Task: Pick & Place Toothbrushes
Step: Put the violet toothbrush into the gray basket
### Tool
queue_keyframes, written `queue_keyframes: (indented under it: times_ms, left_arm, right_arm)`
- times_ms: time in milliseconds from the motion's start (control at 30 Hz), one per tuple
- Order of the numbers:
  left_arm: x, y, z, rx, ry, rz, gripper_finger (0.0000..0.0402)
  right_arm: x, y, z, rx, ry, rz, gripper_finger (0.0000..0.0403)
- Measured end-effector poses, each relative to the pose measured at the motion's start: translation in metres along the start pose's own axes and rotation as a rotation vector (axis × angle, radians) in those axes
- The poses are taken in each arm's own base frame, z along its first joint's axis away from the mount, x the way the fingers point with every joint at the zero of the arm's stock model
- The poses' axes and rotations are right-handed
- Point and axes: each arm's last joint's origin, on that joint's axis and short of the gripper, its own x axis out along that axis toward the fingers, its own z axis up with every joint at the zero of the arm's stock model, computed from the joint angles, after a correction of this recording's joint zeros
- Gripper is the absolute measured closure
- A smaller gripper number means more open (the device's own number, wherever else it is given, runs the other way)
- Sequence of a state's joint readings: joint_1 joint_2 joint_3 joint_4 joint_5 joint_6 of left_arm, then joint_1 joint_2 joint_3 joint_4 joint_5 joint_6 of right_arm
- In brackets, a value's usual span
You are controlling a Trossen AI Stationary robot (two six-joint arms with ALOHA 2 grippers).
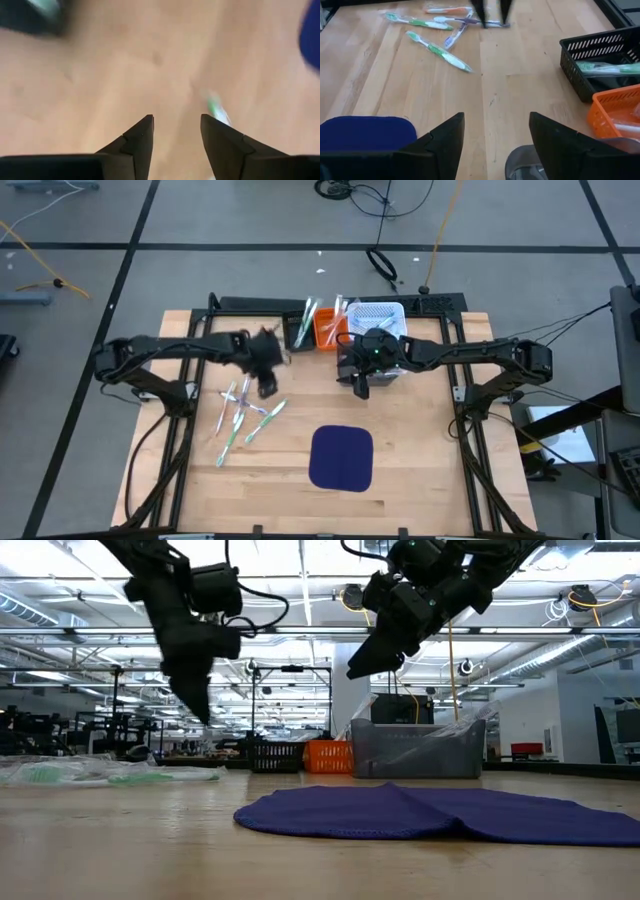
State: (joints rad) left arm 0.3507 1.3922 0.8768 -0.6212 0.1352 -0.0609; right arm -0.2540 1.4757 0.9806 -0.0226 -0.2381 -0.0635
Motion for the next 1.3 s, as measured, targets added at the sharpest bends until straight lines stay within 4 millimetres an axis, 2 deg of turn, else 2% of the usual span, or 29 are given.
queue_keyframes:
  times_ms: [133,267,467,667,967,1300]
  left_arm:
    - [0.005,-0.028,-0.015,0.089,0.143,-0.032,0.0249]
    - [0.006,-0.052,-0.025,0.185,0.194,-0.054,0.0254]
    - [0.005,-0.077,-0.037,0.322,0.213,0.09,0.0254]
    - [0.004,-0.082,-0.047,0.358,0.253,0.165,0.0254]
    - [0.021,-0.072,-0.073,0.33,0.339,0.193,0.0254]
    - [0.042,-0.064,-0.092,0.332,0.284,0.195,0.0254]
  right_arm:
    - [0.0,0.0,0.0,0.0,0.0,0.001,0.0192]
    - [0.0,0.0,0.0,-0.001,0.0,0.001,0.0192]
    - [0.0,0.0,0.0,-0.001,0.0,0.001,0.0192]
    - [0.0,0.0,0.0,0.0,0.002,0.001,0.0192]
    - [0.0,0.0,0.0,0.0,0.003,0.003,0.0192]
    - [0.0,0.0,0.0,0.0,0.003,0.003,0.0192]
